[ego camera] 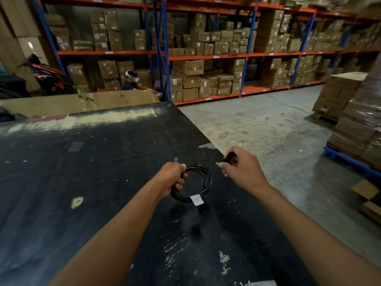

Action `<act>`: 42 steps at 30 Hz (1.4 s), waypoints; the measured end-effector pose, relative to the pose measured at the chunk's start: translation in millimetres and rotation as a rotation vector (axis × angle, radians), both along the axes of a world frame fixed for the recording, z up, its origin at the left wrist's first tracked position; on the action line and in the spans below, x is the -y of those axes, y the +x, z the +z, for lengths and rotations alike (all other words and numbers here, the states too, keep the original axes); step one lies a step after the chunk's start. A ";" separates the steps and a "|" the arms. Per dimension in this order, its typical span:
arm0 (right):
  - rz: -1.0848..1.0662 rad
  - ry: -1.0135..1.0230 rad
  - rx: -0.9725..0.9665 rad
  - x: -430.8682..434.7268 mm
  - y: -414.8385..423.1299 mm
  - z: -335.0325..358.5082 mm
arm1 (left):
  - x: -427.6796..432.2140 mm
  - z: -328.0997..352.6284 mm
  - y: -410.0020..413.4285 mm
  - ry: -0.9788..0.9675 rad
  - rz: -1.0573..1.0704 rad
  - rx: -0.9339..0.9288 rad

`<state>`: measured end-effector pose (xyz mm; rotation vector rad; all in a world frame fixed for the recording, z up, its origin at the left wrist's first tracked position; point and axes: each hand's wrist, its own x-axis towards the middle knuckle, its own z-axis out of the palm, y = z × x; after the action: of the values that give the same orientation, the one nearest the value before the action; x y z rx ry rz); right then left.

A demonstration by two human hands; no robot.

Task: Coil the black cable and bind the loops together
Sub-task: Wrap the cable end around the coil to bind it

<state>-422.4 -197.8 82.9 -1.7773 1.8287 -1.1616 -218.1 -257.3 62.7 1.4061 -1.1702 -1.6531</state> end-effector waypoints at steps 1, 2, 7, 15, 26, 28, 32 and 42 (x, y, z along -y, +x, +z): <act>0.052 -0.045 0.041 -0.4 5.9 6.4 | 1.1 0.9 0.5 0.002 0.009 -0.006; 0.102 -0.086 0.036 -0.8 12.2 11.6 | 2.0 2.1 0.9 0.005 0.020 -0.015; 0.306 -0.114 -0.306 2.4 38.8 18.0 | 3.4 11.7 2.2 0.018 0.080 -0.069; 0.315 -0.146 -0.715 12.6 59.5 11.1 | -2.1 28.4 10.2 -0.051 0.065 -0.097; 0.083 -0.459 -0.579 17.7 64.7 8.4 | -3.0 32.5 11.5 -0.135 0.094 -0.178; 0.085 -0.478 -0.562 17.9 63.7 9.3 | -3.2 34.6 12.6 -0.128 0.074 -0.179; 0.097 -0.506 -0.534 15.5 61.1 11.9 | -5.2 39.4 13.8 -0.044 0.061 -0.181; 0.190 -0.453 -0.490 15.2 54.4 18.2 | -2.8 45.3 10.2 -0.067 0.099 -0.078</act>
<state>-368.0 -213.0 101.2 -2.6247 1.6630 -1.2100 -207.9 -254.5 108.0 1.3243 -1.0845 -1.5719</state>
